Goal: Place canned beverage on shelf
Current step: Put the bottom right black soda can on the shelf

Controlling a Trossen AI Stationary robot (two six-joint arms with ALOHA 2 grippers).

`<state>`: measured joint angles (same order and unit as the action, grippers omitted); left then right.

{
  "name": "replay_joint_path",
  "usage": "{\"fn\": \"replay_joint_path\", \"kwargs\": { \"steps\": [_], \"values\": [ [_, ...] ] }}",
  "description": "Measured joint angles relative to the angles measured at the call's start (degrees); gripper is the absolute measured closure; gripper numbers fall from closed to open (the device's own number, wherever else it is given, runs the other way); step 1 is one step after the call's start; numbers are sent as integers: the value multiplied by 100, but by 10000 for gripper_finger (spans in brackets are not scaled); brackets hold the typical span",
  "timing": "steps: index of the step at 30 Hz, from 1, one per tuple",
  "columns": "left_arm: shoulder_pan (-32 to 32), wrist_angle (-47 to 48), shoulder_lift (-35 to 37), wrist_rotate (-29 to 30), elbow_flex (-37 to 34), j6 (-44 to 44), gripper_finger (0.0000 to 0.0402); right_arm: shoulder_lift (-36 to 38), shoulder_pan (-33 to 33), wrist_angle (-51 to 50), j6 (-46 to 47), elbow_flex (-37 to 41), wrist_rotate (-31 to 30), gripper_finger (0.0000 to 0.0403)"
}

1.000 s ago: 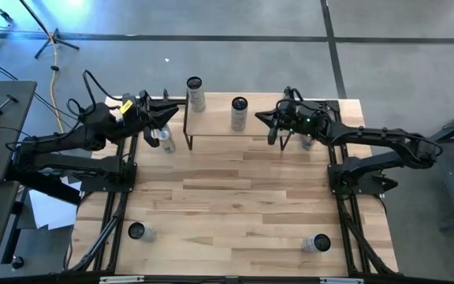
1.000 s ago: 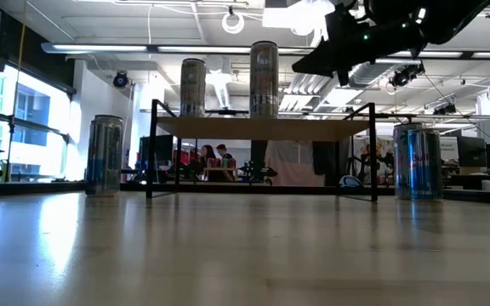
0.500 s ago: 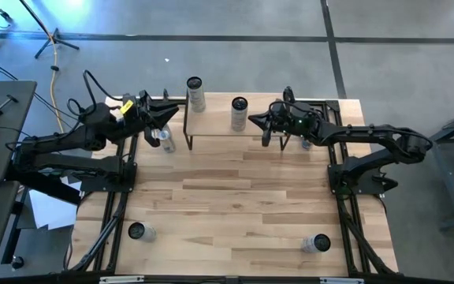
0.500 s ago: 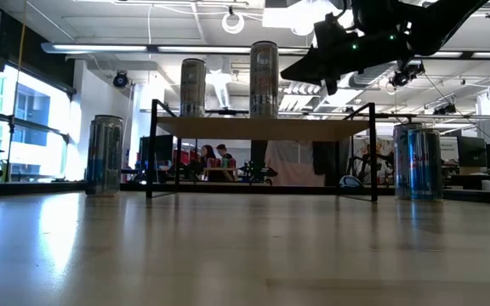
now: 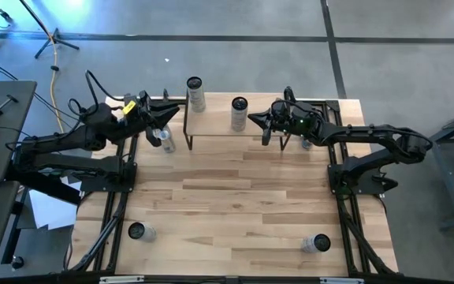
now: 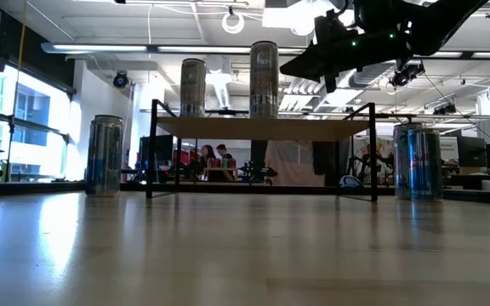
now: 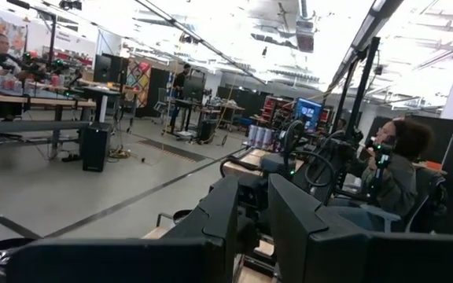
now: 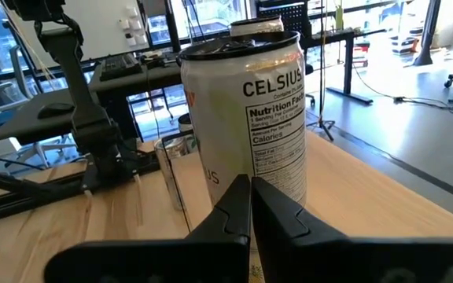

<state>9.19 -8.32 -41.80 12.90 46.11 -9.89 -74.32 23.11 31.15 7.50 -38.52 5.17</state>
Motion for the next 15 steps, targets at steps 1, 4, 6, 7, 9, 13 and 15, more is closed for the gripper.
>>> {"fn": "replay_joint_path", "kwargs": {
  "steps": [1,4,6,7,9,13,15],
  "values": [
    [0,-1,0,23,0,0,353,0,0,1,1,0,0,403],
    [0,-5,-14,40,0,0,353,0,0,1,0,0,68,403],
    [0,-4,-15,40,0,1,353,0,0,1,1,0,81,403],
    [0,-9,-18,40,0,0,353,0,0,-1,1,-6,83,403],
    [0,-10,-20,40,0,0,353,0,0,-27,2,-62,83,403],
    [0,-9,-20,40,0,0,353,-111,0,-222,-38,-331,78,403],
    [0,-9,-20,40,0,0,353,-260,0,-290,-54,-478,92,403]
  ]
}}
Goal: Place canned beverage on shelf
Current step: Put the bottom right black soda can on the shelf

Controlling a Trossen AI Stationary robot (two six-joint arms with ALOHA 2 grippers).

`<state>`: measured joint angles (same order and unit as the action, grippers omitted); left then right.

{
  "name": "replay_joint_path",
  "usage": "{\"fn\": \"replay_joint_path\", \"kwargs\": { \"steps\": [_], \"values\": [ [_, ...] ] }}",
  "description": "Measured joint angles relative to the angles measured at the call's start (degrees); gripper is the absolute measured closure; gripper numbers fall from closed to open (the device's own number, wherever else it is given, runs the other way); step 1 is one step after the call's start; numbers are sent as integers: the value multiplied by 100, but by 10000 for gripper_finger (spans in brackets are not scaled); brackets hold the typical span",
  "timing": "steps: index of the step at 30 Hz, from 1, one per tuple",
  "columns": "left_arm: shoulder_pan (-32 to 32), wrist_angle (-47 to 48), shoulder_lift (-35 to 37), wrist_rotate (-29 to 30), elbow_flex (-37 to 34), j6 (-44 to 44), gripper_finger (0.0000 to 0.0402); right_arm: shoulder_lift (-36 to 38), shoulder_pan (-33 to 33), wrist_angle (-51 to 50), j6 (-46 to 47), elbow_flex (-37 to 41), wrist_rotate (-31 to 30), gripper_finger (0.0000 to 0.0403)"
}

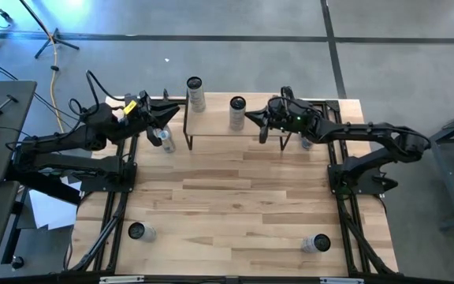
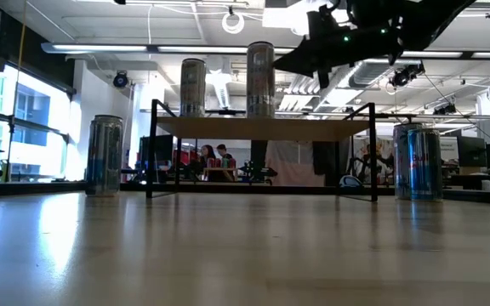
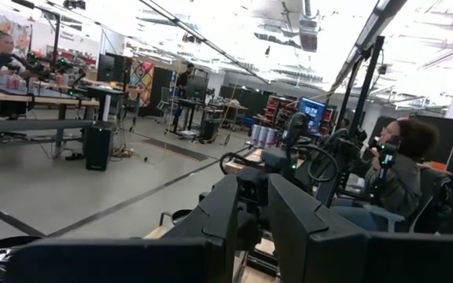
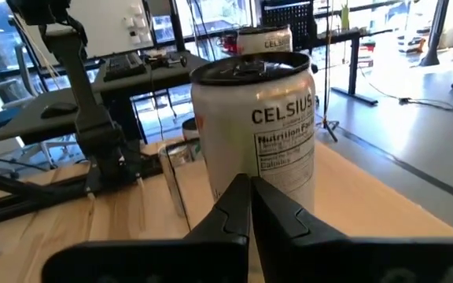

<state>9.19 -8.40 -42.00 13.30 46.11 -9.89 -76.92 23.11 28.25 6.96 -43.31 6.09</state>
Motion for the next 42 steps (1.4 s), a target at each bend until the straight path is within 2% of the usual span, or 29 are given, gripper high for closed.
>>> {"fn": "replay_joint_path", "kwargs": {
  "steps": [14,24,31,42],
  "values": [
    [0,7,0,-2,0,-7,353,-806,11,-98,-152,-522,83,403],
    [4,125,0,-2,0,0,353,-1158,15,-969,-703,-1305,77,403],
    [4,127,0,-2,0,0,353,-1162,120,-1542,-1185,-1546,-185,403],
    [4,127,0,-2,0,0,353,-1157,326,-1468,-876,-1605,-70,403]
  ]
}}
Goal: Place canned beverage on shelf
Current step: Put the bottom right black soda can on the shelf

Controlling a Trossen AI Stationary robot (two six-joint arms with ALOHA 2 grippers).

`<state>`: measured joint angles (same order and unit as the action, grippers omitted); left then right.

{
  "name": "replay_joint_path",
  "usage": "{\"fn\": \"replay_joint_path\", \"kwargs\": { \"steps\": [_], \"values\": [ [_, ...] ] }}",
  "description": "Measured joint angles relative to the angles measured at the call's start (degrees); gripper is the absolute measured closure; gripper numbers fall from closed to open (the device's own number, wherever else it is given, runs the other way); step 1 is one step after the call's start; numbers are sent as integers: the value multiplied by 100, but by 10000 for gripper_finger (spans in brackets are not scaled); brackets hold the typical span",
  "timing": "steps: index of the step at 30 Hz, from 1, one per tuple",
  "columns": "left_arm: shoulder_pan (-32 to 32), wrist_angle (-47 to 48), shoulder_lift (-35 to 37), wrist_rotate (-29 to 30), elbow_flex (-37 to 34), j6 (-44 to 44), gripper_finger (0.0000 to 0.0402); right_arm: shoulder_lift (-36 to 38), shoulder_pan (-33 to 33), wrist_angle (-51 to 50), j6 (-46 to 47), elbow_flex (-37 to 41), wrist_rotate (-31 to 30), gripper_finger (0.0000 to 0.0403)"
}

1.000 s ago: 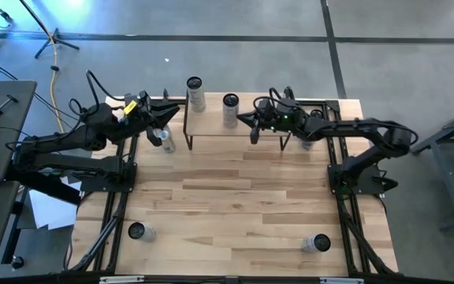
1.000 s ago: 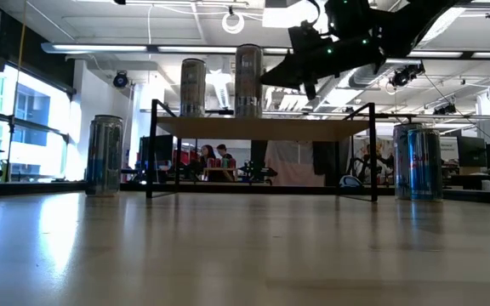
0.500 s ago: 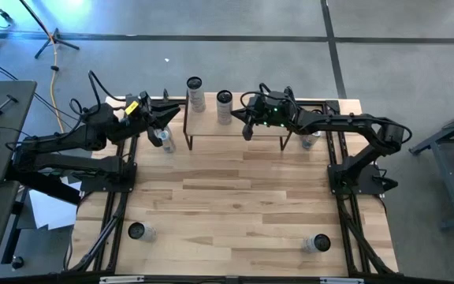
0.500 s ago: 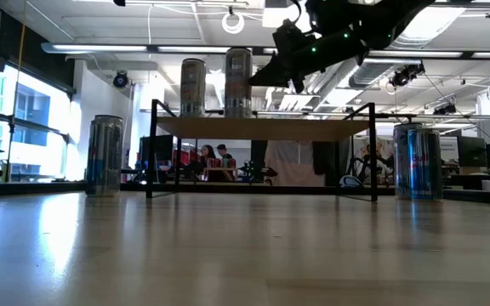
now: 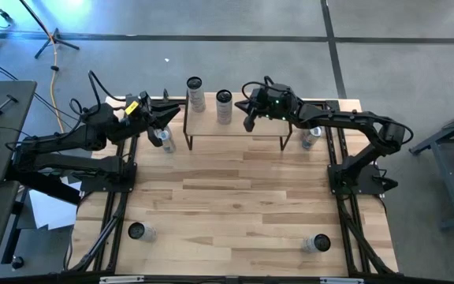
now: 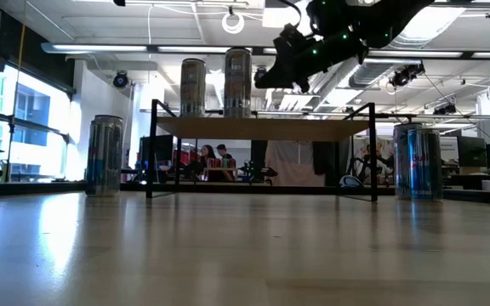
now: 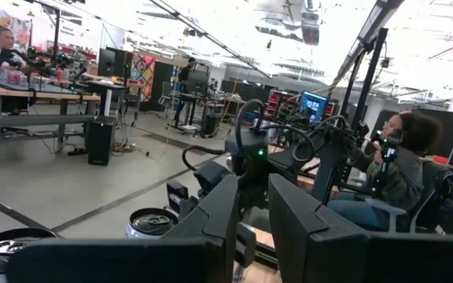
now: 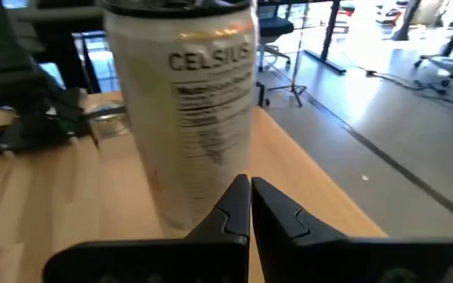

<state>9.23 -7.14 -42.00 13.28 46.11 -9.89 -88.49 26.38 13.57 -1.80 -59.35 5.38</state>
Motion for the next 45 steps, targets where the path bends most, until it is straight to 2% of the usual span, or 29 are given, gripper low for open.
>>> {"fn": "replay_joint_path", "kwargs": {
  "steps": [16,19,24,45],
  "values": [
    [0,9,0,0,0,8,353,-340,-183,527,332,0,81,403],
    [0,11,0,0,0,7,353,-402,-180,641,335,0,-60,403],
    [0,11,0,0,0,6,353,-540,-192,1048,739,0,-65,403],
    [0,10,0,-2,0,50,353,-575,-331,1116,797,2,-176,403]
  ]
}}
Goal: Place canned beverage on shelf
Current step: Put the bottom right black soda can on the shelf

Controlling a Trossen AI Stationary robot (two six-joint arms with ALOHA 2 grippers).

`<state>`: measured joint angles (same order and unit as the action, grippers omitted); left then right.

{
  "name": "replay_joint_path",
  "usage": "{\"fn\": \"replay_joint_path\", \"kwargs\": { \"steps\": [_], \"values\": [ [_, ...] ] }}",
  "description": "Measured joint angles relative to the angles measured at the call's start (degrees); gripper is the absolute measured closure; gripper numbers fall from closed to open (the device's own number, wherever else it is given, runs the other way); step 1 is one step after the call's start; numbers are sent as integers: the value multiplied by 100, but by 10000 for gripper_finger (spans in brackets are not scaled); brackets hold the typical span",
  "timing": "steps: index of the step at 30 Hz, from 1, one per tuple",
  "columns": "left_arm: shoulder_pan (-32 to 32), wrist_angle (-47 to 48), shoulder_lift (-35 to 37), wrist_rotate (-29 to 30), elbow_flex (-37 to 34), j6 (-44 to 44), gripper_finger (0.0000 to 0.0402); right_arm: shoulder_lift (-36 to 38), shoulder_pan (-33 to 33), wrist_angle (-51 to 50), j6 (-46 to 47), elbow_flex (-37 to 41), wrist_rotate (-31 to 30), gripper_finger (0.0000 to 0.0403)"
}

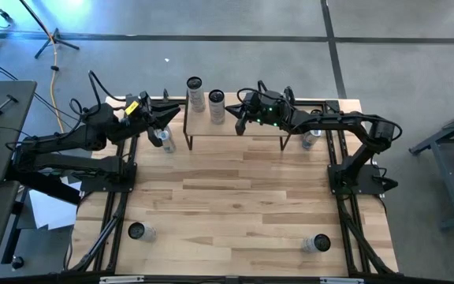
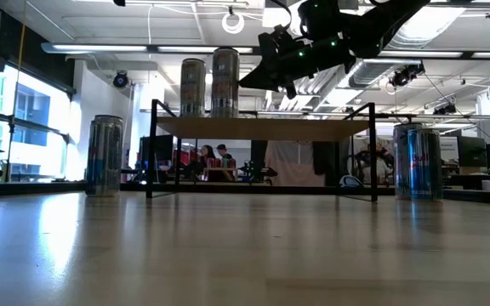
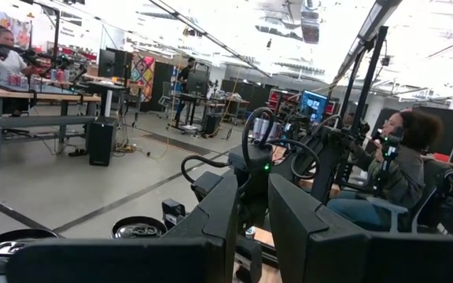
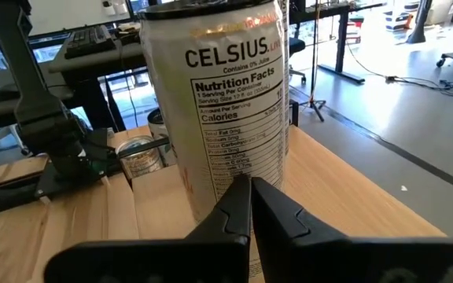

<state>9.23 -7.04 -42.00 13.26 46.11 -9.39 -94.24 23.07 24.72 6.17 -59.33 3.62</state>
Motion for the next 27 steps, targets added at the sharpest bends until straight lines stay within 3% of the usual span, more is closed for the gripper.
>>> {"fn": "replay_joint_path", "kwargs": {
  "steps": [27],
  "values": [
    [-2,-5,0,-68,0,-2,353,0,7,-515,-63,-369,-12,403]
  ]
}}
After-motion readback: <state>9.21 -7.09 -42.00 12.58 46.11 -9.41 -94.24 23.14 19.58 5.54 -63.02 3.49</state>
